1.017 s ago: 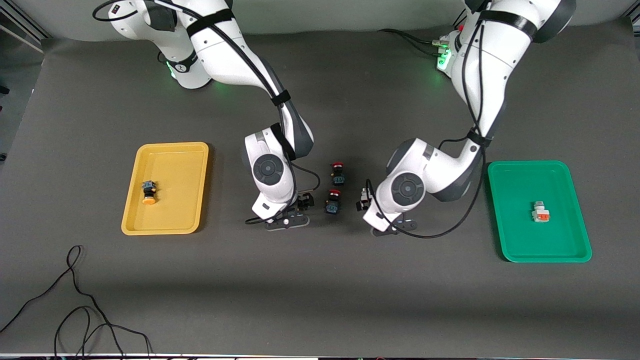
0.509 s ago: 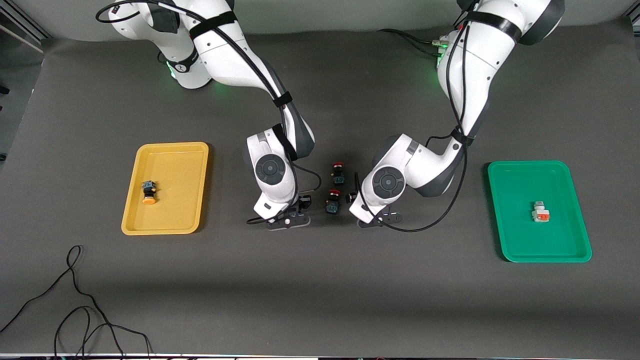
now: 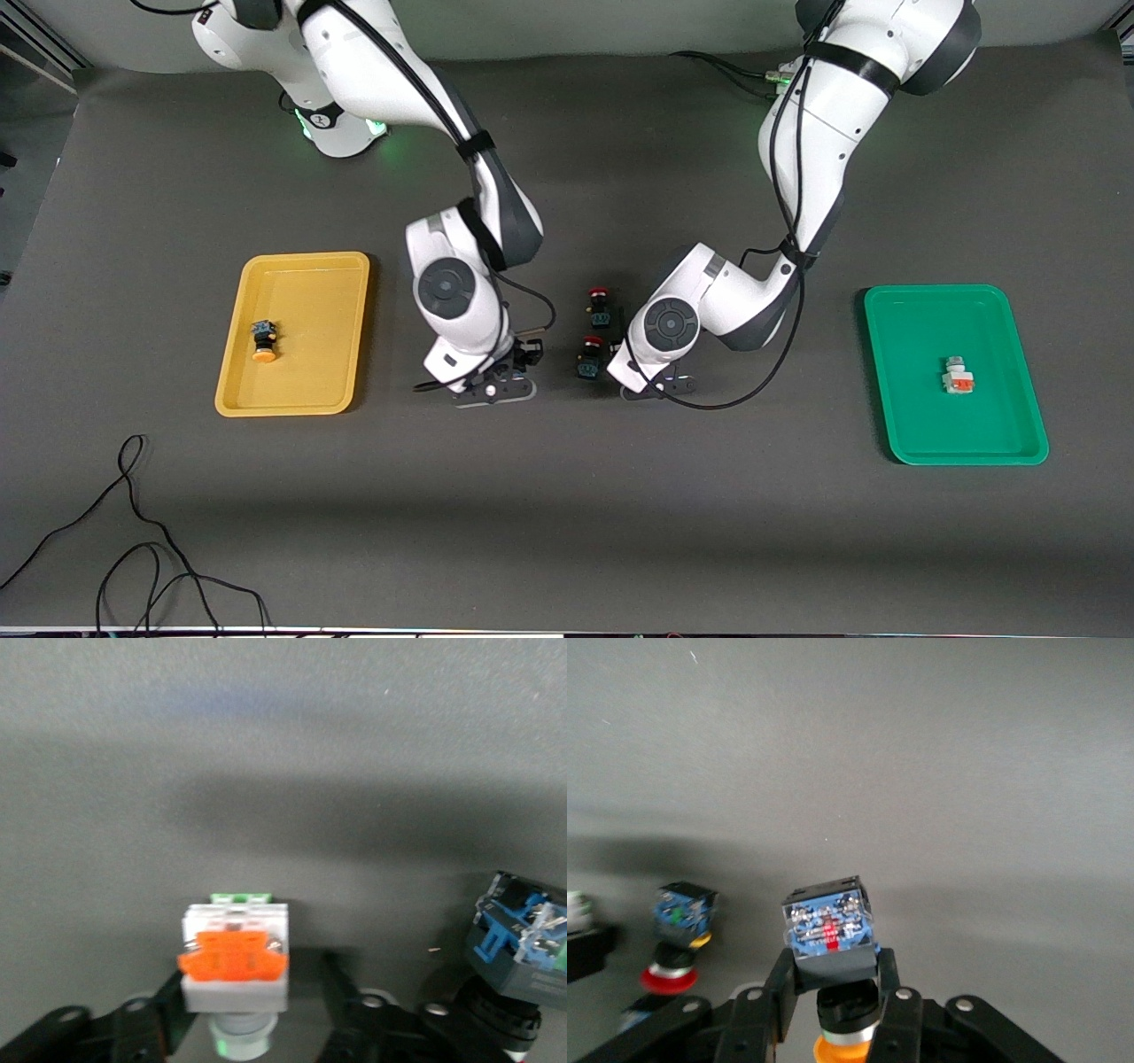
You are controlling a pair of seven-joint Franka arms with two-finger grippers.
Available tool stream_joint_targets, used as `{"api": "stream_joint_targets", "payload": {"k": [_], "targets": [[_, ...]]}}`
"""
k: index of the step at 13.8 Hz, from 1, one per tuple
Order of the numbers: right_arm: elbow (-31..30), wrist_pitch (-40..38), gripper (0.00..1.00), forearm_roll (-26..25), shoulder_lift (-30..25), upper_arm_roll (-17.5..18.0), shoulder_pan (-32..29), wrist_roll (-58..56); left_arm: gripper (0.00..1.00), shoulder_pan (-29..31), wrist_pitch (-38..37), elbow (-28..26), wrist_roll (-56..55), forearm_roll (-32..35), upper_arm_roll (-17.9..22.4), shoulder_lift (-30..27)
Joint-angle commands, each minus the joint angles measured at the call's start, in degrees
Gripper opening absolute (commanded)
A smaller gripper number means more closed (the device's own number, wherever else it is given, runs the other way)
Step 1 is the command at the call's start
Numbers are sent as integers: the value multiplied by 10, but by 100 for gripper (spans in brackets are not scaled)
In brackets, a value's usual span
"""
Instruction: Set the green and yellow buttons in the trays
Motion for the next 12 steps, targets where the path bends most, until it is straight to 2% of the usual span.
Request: {"api": "stream_joint_targets", "payload": {"k": [1, 2, 4, 6, 8, 10, 12], "targets": [[-4, -52, 7, -3, -44, -34, 0, 2, 0, -7, -9, 4, -12, 47, 11, -6], [-5, -69, 7, -10, -54, -55, 0, -8, 0, -4, -44, 10, -14, 53, 12, -20], [-11, -125, 7, -28, -74, -99, 0, -23, 0, 17, -171, 39, -3, 54, 20, -78], [-21, -166, 7, -23, -83, -165, 0, -22, 0, 32, -279, 80, 0, 54, 22, -129], [-75, -182, 7, -22, -124, -206, -1, -66, 0, 60, -366, 118, 30, 54, 22, -158], [-127, -182, 7, -27, -158, -250, 0, -140, 0, 112, -420, 133, 76, 55, 23, -188], [-168, -176, 7, -28, -168, -281, 7, -180, 0, 164, -451, 133, 171, 56, 24, -210]]}}
